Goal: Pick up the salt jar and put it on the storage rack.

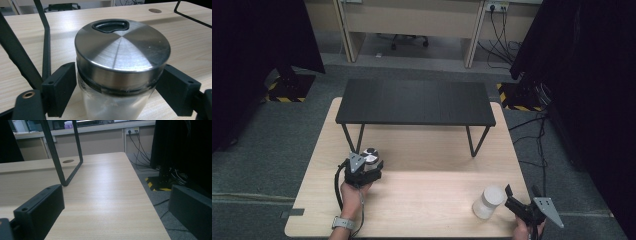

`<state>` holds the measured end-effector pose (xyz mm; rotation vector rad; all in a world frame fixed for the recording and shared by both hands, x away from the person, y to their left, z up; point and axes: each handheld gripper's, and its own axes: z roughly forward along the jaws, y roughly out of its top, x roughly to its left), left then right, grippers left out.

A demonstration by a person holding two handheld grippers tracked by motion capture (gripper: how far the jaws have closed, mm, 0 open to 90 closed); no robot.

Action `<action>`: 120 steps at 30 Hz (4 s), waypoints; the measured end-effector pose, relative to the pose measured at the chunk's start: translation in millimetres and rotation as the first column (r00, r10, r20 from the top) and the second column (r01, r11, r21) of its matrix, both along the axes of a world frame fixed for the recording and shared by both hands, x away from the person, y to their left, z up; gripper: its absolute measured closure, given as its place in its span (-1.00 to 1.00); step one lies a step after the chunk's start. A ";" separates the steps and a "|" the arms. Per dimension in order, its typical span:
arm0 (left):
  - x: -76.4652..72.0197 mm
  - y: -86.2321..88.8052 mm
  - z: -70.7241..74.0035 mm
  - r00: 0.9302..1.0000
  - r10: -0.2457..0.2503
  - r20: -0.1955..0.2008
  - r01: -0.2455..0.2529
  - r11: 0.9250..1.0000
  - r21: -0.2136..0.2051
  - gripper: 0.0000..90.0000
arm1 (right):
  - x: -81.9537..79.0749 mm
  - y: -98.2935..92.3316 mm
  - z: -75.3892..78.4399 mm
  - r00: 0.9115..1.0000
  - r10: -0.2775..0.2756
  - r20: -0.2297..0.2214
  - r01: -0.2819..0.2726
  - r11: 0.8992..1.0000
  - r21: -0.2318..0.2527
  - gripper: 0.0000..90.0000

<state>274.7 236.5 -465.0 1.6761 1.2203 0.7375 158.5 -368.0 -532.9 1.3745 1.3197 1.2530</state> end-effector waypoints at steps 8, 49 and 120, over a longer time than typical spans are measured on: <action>1.1 1.2 -0.4 1.000 -0.004 0.010 0.004 1.000 -0.001 -0.45 | 0.5 -0.2 0.6 1.000 0.002 -0.004 -0.002 1.000 -0.003 -0.98; 1.0 7.1 -1.5 0.999 -0.035 0.037 0.035 0.999 0.007 -0.30 | 0.8 1.0 1.2 1.000 0.002 -0.008 -0.002 1.000 -0.014 -0.98; -37.7 12.1 116.6 0.998 0.004 0.069 -0.003 1.000 -0.010 -0.29 | -1.4 0.0 -1.5 1.000 -0.007 0.009 0.007 1.000 0.007 -0.98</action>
